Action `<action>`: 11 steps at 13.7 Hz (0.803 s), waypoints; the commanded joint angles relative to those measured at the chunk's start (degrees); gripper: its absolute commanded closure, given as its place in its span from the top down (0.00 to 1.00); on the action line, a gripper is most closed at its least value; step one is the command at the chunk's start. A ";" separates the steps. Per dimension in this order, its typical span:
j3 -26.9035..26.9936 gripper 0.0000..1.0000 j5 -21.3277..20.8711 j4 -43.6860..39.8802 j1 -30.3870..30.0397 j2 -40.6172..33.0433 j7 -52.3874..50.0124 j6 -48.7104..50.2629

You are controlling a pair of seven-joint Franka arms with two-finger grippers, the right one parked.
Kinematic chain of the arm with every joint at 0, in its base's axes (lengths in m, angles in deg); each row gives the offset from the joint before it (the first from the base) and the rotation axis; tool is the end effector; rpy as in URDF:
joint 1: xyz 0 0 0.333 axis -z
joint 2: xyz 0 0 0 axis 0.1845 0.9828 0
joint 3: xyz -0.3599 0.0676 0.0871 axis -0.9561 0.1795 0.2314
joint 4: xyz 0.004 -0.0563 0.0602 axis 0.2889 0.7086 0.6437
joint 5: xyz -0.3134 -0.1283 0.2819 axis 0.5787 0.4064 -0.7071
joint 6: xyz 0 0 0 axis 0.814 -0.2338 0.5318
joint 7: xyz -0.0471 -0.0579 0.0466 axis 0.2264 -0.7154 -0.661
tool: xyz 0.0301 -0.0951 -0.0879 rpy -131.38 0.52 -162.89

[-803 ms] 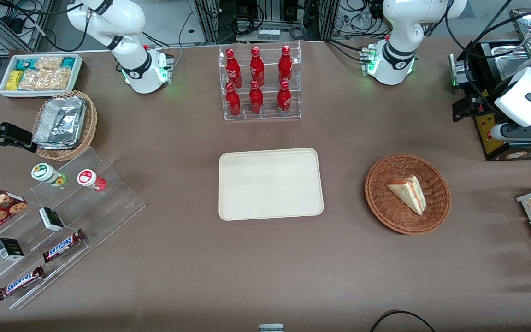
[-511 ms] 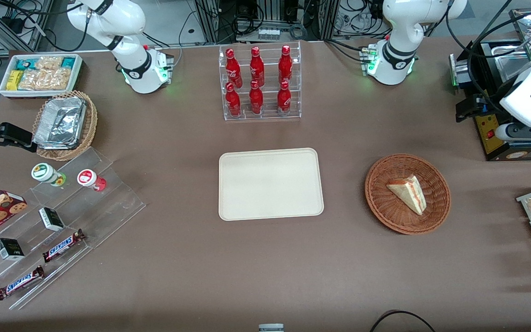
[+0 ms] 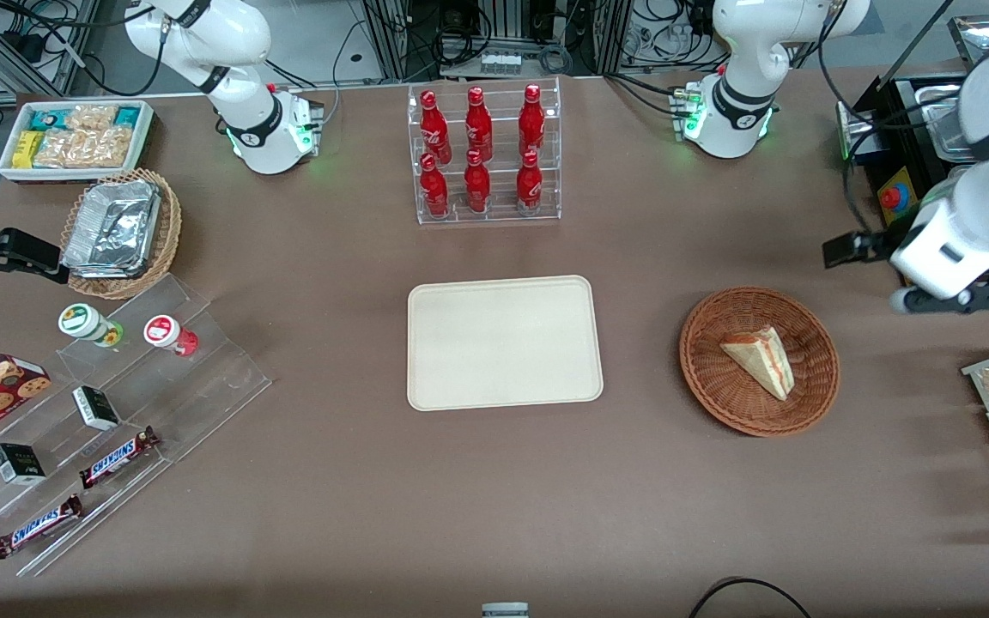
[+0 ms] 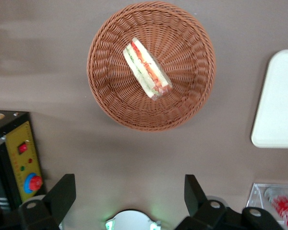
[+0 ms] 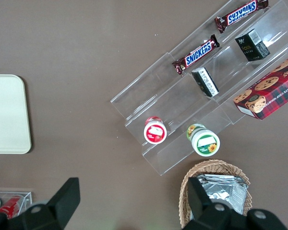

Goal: Place sandwich from basket to tray
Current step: 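Move the left gripper over the sandwich in the wicker basket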

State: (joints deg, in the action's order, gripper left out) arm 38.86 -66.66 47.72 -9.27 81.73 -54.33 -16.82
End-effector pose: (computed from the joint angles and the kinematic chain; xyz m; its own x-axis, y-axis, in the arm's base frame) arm 0.6085 -0.0386 0.5356 0.9683 0.0858 -0.2345 0.0764 -0.9959 -0.0489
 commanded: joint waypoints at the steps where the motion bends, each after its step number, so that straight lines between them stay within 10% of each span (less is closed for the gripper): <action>1: 0.11 1.00 -1.13 3.78 0.74 1.56 -3.10 -5.12; 11: 0.02 1.00 -1.13 10.02 2.32 10.00 -21.61 -21.64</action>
State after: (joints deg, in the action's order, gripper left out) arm 38.76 -66.77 55.95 -8.57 91.56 -69.86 -35.32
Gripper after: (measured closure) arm 0.000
